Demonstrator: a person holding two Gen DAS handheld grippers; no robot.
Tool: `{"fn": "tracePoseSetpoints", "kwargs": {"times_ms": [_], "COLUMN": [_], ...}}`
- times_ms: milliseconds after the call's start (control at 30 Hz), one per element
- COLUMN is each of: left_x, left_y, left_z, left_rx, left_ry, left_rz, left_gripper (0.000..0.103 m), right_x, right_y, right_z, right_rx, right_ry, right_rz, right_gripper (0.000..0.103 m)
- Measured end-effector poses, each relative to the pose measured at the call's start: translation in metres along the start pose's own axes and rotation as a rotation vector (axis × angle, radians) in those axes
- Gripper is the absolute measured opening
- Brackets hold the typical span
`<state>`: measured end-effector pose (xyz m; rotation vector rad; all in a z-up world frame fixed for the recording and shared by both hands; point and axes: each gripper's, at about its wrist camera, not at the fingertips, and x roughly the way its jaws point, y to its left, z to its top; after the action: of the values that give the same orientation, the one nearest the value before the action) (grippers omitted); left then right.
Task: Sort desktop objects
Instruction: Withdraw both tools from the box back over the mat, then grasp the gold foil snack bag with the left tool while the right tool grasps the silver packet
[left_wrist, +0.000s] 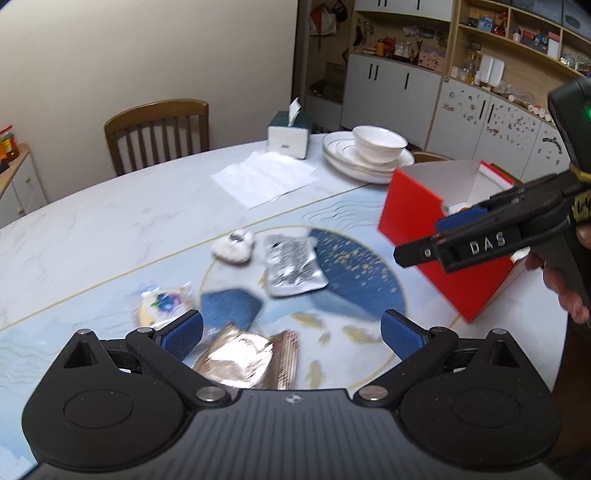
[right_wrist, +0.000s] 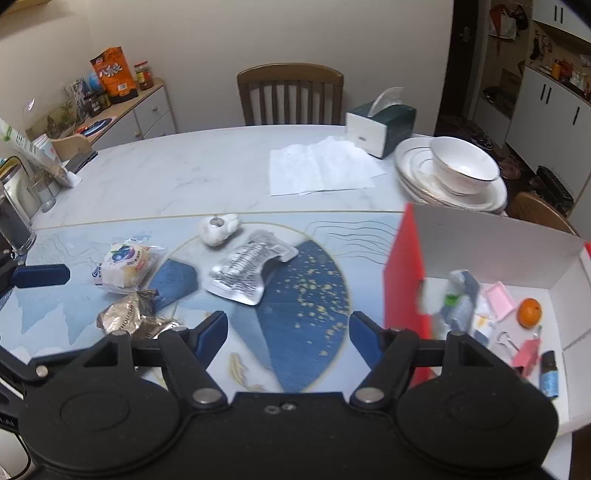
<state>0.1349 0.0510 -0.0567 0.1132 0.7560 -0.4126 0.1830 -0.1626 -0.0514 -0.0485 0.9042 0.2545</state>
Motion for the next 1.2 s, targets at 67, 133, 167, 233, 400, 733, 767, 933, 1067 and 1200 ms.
{"fn": "tracePoseSetpoints", "kwargs": {"times_ms": [67,133,167,233,400,733,767,933,1067,1200], "left_x": [0.002,0.004,0.005,0.008,0.017,0.030,0.032,0.042,0.057,0.069], "left_y": [0.007,0.012,0.015,0.019,0.029,0.039,0.039,0.036,0.037,0.036], "left_z": [-0.006,-0.011,-0.014,-0.018,-0.027,-0.040,-0.041,-0.040,-0.039,-0.038], "left_rx": [-0.006,-0.008,-0.005,-0.001,-0.006,0.003,0.005,0.040,0.058,0.077], "left_ry": [0.011,0.019,0.021,0.026,0.040,0.066,0.070,0.073,0.102,0.124], "left_rz": [0.004,0.014,0.023,0.039,0.066,0.059,0.056,0.037,0.025,0.016], "left_gripper": [0.103,0.103,0.103,0.103,0.103,0.103,0.103,0.103,0.103,0.103], "right_x": [0.007,0.015,0.019,0.027,0.048,0.087,0.092,0.113,0.128,0.144], "right_y": [0.005,0.009,0.011,0.014,0.023,0.042,0.044,0.050,0.049,0.044], "right_z": [0.002,0.005,0.006,0.008,0.013,0.025,0.026,0.033,0.042,0.048], "right_rx": [-0.004,0.002,0.006,0.007,-0.013,-0.047,-0.051,-0.057,-0.038,-0.010], "right_ry": [0.005,0.009,0.011,0.011,0.021,0.058,0.064,0.083,0.097,0.114], "right_rz": [-0.003,-0.007,-0.007,-0.014,-0.032,-0.036,-0.035,-0.041,-0.044,-0.063], "right_gripper": [0.072,0.072,0.072,0.072,0.072,0.072,0.072,0.072,0.072,0.072]}}
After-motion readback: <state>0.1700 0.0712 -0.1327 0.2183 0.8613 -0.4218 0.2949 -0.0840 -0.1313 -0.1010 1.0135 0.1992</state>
